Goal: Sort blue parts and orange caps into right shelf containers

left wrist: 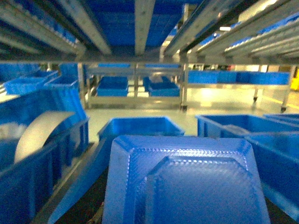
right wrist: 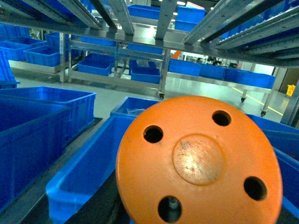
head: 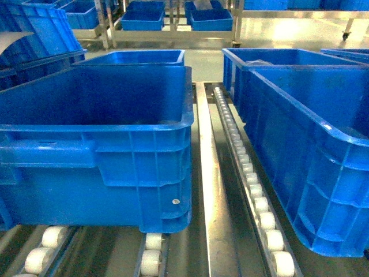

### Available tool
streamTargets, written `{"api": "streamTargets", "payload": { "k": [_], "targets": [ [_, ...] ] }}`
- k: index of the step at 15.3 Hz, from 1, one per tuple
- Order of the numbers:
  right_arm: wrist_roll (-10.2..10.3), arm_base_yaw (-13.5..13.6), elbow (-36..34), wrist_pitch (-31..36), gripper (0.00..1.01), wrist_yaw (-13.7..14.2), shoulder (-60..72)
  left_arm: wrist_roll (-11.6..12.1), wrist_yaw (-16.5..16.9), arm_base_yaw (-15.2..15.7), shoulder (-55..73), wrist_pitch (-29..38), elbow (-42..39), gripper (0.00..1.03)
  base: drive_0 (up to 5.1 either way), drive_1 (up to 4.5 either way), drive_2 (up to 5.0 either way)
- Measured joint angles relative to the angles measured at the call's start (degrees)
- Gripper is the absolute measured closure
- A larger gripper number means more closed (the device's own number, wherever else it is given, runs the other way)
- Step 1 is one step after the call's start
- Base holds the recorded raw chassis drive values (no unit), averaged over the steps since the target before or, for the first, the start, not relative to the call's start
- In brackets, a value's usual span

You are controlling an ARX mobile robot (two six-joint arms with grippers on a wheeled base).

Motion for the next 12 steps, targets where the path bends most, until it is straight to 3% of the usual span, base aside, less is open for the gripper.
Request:
{"api": "streamTargets", "payload": {
  "k": [2, 3, 4, 5, 9, 12],
  "targets": [
    [0.3, -0.5, 1.8, 4.0, 0.57, -1.0, 5.2, 0.0, 0.5, -0.7, 5.2, 3.9, 3.2, 0.6, 0.0, 0.0, 0.0],
    [0.5, -1.0, 5.6, 10.2, 0.57, -1.6, 13.7, 0.0, 0.9, -1.6, 13.5, 8.8, 8.8, 0.6, 0.0, 0.0, 0.0],
    [1.3, -2.1, 16.1, 19.0, 0.57, -2.1, 32.3, -1.7, 1.0, -2.3, 30.6, 9.7, 20.2, 0.6, 0.0, 0.0, 0.0],
    [1.8, -2.6, 22.6, 20.0, 0.57, -0.2, 45.1, -2.8, 0.2, -2.3, 42.7, 7.8, 27.3, 0.6, 0.0, 0.0, 0.0],
    [2.1, -3.2, 26.3, 18.9, 0.56, 0.1, 56.2, -4.6, -0.6, -1.8, 51.0, 7.2, 32.5, 0.6, 0.0, 0.0, 0.0],
    [2.2, -3.3, 26.5, 19.3, 0.4, 1.0, 58.9, -6.3, -0.8, -1.3, 52.8, 9.1, 33.0, 0.48, 0.0, 0.0, 0.0]
  ]
}}
